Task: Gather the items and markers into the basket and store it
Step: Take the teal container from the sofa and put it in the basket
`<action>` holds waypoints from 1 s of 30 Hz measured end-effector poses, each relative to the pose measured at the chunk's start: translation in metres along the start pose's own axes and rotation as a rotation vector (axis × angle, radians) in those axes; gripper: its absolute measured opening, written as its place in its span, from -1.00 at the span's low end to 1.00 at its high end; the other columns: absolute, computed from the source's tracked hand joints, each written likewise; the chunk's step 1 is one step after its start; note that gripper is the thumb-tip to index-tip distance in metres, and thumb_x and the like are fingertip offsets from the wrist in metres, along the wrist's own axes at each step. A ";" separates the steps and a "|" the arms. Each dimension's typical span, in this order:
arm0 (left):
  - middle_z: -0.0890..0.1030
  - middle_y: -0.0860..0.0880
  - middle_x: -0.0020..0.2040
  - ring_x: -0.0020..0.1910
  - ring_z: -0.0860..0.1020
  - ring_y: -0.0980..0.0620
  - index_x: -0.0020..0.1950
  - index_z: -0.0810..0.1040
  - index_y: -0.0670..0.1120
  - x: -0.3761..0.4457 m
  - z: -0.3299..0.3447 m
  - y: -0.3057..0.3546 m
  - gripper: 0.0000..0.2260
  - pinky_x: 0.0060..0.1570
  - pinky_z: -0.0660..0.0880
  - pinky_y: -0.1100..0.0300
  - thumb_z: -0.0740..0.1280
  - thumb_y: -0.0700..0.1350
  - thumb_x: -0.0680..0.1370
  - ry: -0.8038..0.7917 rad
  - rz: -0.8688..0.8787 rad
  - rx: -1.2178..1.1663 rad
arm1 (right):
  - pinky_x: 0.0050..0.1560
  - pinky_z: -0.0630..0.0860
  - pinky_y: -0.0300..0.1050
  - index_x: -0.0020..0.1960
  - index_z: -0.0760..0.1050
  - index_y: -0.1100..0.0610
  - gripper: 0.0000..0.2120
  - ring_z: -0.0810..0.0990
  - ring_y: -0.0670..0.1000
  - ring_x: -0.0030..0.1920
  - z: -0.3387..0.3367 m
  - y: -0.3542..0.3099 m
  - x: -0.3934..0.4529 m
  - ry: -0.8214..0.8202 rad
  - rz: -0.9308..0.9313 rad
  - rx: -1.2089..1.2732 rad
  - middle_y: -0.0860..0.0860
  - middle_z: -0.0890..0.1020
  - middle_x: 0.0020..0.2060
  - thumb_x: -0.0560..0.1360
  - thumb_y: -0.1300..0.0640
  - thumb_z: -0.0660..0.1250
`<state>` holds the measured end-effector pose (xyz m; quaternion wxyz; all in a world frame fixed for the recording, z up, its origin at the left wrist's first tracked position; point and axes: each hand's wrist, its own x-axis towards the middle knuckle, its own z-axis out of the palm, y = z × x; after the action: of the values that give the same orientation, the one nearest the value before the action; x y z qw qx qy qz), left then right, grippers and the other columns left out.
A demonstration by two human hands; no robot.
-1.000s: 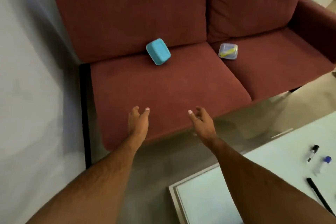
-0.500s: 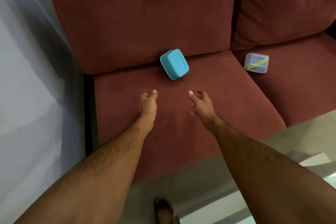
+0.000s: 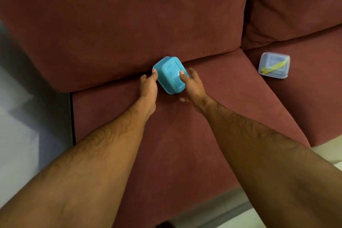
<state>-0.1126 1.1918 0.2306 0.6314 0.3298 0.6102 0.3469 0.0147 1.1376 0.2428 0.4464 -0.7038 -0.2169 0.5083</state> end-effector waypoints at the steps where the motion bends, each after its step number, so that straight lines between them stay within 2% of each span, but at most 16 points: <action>1: 0.46 -0.03 0.44 0.39 0.45 -0.04 0.53 0.30 -0.07 0.003 0.003 0.000 -0.50 0.45 0.35 -0.11 0.22 0.13 0.65 -0.015 0.003 -0.007 | 0.15 0.63 0.25 0.58 0.21 -0.13 -0.44 0.57 0.05 0.28 0.001 0.001 0.002 -0.008 0.006 -0.011 -0.15 0.49 0.34 0.63 -0.18 0.27; 4: 0.58 -0.04 0.29 0.24 0.57 -0.02 0.42 0.40 -0.07 -0.001 0.010 0.000 -0.61 0.33 0.49 -0.16 0.23 0.09 0.65 -0.057 0.006 -0.078 | 0.07 0.66 0.18 0.39 0.43 -0.05 -0.61 0.64 0.12 0.24 0.003 0.006 0.004 -0.002 -0.015 -0.003 -0.04 0.60 0.29 0.63 -0.19 0.25; 6: 0.61 -0.06 0.21 0.15 0.62 -0.04 0.37 0.43 -0.07 -0.008 0.012 -0.003 -0.65 0.23 0.56 -0.22 0.23 0.08 0.65 -0.053 0.020 -0.137 | 0.00 0.66 0.17 0.33 0.44 0.05 -0.64 0.67 0.16 0.20 0.004 0.007 -0.001 0.021 -0.028 0.083 0.04 0.63 0.25 0.65 -0.15 0.25; 8: 0.63 -0.08 0.18 0.15 0.64 -0.11 0.30 0.43 -0.08 -0.018 0.011 -0.007 -0.65 0.18 0.58 -0.24 0.19 0.13 0.66 -0.037 0.035 -0.205 | 0.02 0.66 0.25 0.27 0.44 0.14 -0.65 0.68 0.16 0.13 0.003 0.008 -0.008 0.049 -0.031 0.173 0.09 0.63 0.17 0.67 -0.12 0.24; 11: 0.64 -0.10 0.16 0.21 0.63 -0.16 0.21 0.47 -0.08 -0.039 0.007 -0.014 -0.48 0.23 0.57 -0.18 0.19 0.34 0.55 -0.006 -0.006 -0.297 | 0.17 0.63 0.28 0.11 0.45 0.13 -0.65 0.65 0.15 0.10 -0.002 0.012 -0.023 0.103 -0.055 0.226 0.08 0.60 0.05 0.65 -0.18 0.24; 13: 0.68 -0.15 0.13 0.12 0.66 -0.16 0.18 0.55 -0.14 -0.055 0.002 -0.021 -0.35 0.16 0.60 -0.10 0.27 0.39 0.41 0.001 -0.050 -0.305 | 0.23 0.61 0.30 0.14 0.46 0.14 -0.60 0.65 0.12 0.10 -0.007 0.016 -0.040 0.112 -0.064 0.266 0.07 0.61 0.04 0.64 -0.21 0.25; 14: 0.69 -0.14 0.02 0.02 0.67 -0.15 0.07 0.57 -0.15 -0.065 0.000 -0.023 -0.47 0.04 0.61 -0.02 0.30 0.30 0.44 -0.004 -0.048 -0.315 | 0.21 0.61 0.28 0.17 0.46 0.15 -0.59 0.65 0.10 0.07 -0.010 0.017 -0.048 0.107 -0.065 0.300 0.06 0.62 0.04 0.63 -0.20 0.26; 16: 0.62 -0.06 -0.25 -0.24 0.60 -0.08 -0.18 0.53 -0.09 -0.100 -0.004 -0.026 -0.82 -0.22 0.49 0.13 0.27 -0.01 0.52 -0.038 -0.080 -0.377 | 0.14 0.63 0.24 0.19 0.46 0.14 -0.58 0.65 0.11 0.03 -0.014 0.024 -0.074 0.087 -0.067 0.355 0.09 0.63 0.05 0.59 -0.20 0.32; 17: 0.57 -0.03 -0.29 -0.30 0.55 -0.05 -0.19 0.51 -0.07 -0.115 -0.004 -0.028 -0.91 -0.27 0.45 0.16 0.27 -0.10 0.48 -0.041 -0.099 -0.397 | 0.10 0.64 0.23 0.16 0.48 0.12 -0.57 0.65 0.13 0.01 -0.016 0.028 -0.084 0.083 -0.067 0.366 0.11 0.64 0.05 0.53 -0.21 0.38; 18: 0.56 -0.03 -0.24 -0.28 0.54 -0.05 -0.13 0.52 -0.07 -0.134 -0.006 -0.032 -0.92 -0.25 0.45 0.16 0.29 -0.13 0.40 -0.048 -0.119 -0.418 | 0.07 0.64 0.20 0.12 0.50 0.10 -0.57 0.65 0.13 0.00 -0.019 0.033 -0.099 0.095 -0.073 0.366 0.13 0.65 0.04 0.47 -0.20 0.43; 20: 0.56 -0.07 -0.07 -0.16 0.55 -0.09 0.07 0.53 -0.06 -0.168 -0.013 -0.043 -0.60 -0.13 0.49 0.07 0.28 -0.17 0.23 -0.047 -0.127 -0.456 | 0.10 0.63 0.18 0.08 0.54 0.10 -0.64 0.65 0.11 -0.02 -0.024 0.045 -0.128 0.136 -0.092 0.356 0.10 0.66 0.01 0.44 -0.11 0.48; 21: 0.56 -0.08 0.01 -0.09 0.55 -0.11 0.15 0.52 -0.05 -0.186 -0.016 -0.050 -0.51 -0.08 0.49 0.02 0.26 -0.19 0.22 -0.041 -0.128 -0.454 | 0.13 0.63 0.17 0.12 0.55 0.12 -0.66 0.65 0.09 -0.01 -0.028 0.052 -0.144 0.153 -0.104 0.348 0.09 0.66 0.01 0.47 -0.05 0.49; 23: 0.56 -0.12 0.17 0.05 0.57 -0.14 0.26 0.49 -0.07 -0.220 -0.023 -0.068 -0.47 0.02 0.52 -0.04 0.22 -0.28 0.29 -0.056 -0.114 -0.449 | 0.12 0.62 0.08 0.22 0.55 0.19 -0.65 0.65 0.06 0.00 -0.037 0.064 -0.180 0.173 -0.127 0.341 0.07 0.66 0.02 0.51 0.07 0.50; 25: 0.54 -0.13 0.30 0.17 0.57 -0.16 0.32 0.46 -0.08 -0.253 -0.028 -0.085 -0.46 0.13 0.54 -0.08 0.18 -0.37 0.36 -0.054 -0.107 -0.449 | 0.08 0.61 0.00 0.23 0.57 0.23 -0.65 0.64 0.03 -0.01 -0.049 0.078 -0.213 0.185 -0.152 0.346 0.06 0.66 0.01 0.49 0.16 0.51; 26: 0.54 -0.14 0.32 0.18 0.57 -0.16 0.34 0.45 -0.07 -0.269 -0.030 -0.094 -0.45 0.13 0.54 -0.08 0.17 -0.38 0.37 -0.060 -0.107 -0.442 | 0.06 0.61 -0.02 0.22 0.58 0.24 -0.67 0.65 0.01 -0.02 -0.056 0.086 -0.231 0.188 -0.163 0.338 0.05 0.67 0.00 0.49 0.19 0.51; 30: 0.60 -0.10 0.23 0.06 0.60 -0.16 0.33 0.46 0.02 -0.330 -0.034 -0.127 -0.45 -0.11 0.61 -0.07 0.20 -0.33 0.37 -0.141 -0.125 -0.371 | -0.01 0.62 -0.04 0.21 0.63 0.20 -0.70 0.66 0.04 0.03 -0.090 0.122 -0.294 0.203 -0.197 0.260 0.07 0.71 0.07 0.48 0.27 0.44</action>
<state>-0.1471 0.8455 0.3015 0.7426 0.1927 0.5094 0.3897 -0.0362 0.8163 0.3001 0.6006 -0.6634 -0.1711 0.4123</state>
